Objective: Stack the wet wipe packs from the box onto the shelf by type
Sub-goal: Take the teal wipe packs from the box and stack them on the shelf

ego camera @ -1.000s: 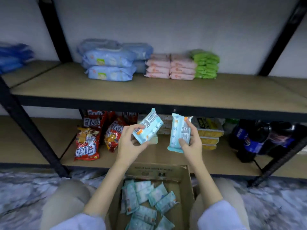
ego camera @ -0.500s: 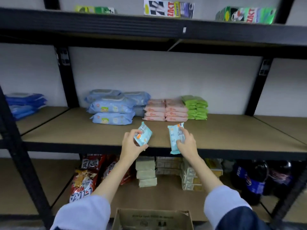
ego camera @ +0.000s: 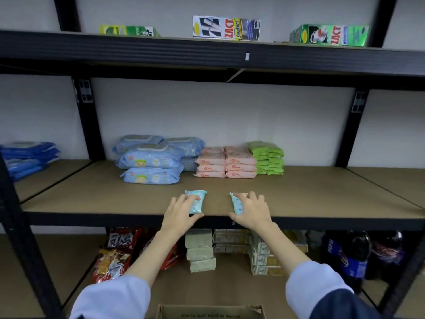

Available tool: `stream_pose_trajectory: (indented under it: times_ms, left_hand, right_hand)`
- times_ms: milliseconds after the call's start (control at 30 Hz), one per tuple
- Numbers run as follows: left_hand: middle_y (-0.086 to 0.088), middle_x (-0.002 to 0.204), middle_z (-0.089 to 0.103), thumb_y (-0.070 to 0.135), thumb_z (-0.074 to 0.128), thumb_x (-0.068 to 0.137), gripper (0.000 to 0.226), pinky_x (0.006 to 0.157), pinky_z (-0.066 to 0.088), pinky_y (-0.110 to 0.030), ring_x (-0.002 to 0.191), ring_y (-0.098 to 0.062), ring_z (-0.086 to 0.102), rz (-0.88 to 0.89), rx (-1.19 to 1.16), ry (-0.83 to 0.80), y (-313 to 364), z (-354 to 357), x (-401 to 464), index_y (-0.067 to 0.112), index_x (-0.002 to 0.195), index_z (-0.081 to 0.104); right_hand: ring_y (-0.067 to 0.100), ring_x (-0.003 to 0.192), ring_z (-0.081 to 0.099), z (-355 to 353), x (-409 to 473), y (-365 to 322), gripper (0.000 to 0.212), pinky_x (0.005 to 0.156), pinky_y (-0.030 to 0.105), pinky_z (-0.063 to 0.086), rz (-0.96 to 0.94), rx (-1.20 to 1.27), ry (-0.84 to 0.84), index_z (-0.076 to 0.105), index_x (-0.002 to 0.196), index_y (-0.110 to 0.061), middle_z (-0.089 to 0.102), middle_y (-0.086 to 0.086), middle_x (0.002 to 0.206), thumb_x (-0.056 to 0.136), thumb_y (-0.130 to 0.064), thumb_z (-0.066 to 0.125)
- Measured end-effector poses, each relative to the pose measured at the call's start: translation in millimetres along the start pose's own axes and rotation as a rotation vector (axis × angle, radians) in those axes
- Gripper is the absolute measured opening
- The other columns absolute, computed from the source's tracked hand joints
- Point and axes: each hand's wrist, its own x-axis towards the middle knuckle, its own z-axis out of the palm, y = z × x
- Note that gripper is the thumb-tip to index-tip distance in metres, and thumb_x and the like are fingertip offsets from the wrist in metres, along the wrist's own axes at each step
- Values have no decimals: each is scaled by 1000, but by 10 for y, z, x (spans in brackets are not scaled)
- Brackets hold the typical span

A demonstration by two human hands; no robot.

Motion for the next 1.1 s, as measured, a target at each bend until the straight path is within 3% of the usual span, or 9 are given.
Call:
stream_pose_trajectory:
  times_ms: [167,267,333,400,500,600,833,1000,1100]
  left_hand:
    - [-6,112,50,29,41,98,33,84,39,-30,97,-22,51,-77,-426,152,-94,-131,16,27,131,47]
    - [-11,111,56,21,37,99,33,84,38,-33,102,-26,52,-188,-430,158,-238,-103,22,24,130,47]
    - [-7,119,57,26,35,99,33,94,33,-38,113,-27,48,-264,-245,70,-301,-75,9,28,130,48]
    - [0,130,50,42,36,97,36,103,23,-39,123,-24,39,-289,-91,-12,-327,-39,-21,35,131,46]
    - [5,138,44,51,38,93,41,106,18,-38,128,-22,32,-279,-64,-14,-315,-1,-56,38,131,44]
    - [7,140,44,52,38,93,41,106,17,-38,130,-21,30,-282,-70,3,-305,6,-72,39,131,44]
    - [7,130,50,66,49,80,55,99,23,-36,122,-20,38,-353,-77,23,-197,-10,48,30,123,45]
    - [9,127,50,48,54,74,36,100,15,-33,129,-13,34,-285,-318,-163,-235,-40,224,44,110,48]
    - [9,150,28,27,52,87,44,110,8,-41,140,-17,16,-272,-331,-125,-250,-43,273,43,127,44]
  right_hand:
    - [35,105,49,-79,65,115,46,88,35,39,-7,424,81,40,139,-30,51,17,115,94,-20,41]
    - [25,79,47,-82,88,236,43,68,28,38,48,685,148,47,135,-21,54,17,98,96,-10,30]
    - [22,76,45,-67,74,319,44,60,27,35,103,730,169,49,133,-15,54,16,97,97,-7,27]
    - [24,89,48,-39,55,388,41,68,29,38,132,697,153,49,133,-14,58,17,110,98,-12,28]
    - [29,112,50,4,30,469,39,91,37,36,178,487,90,51,130,-20,59,10,123,99,-36,32]
    - [29,117,45,60,3,467,41,95,37,33,176,306,79,53,127,-23,56,9,125,95,-45,40]
    - [27,122,40,104,42,375,69,99,38,31,246,253,122,42,135,-18,46,8,131,84,-65,45]
    - [25,123,39,101,88,449,64,99,37,30,213,255,96,44,136,-23,46,3,135,85,-62,47]
    - [24,125,37,107,119,487,62,99,37,28,209,274,85,43,136,-27,44,0,139,85,-61,48]
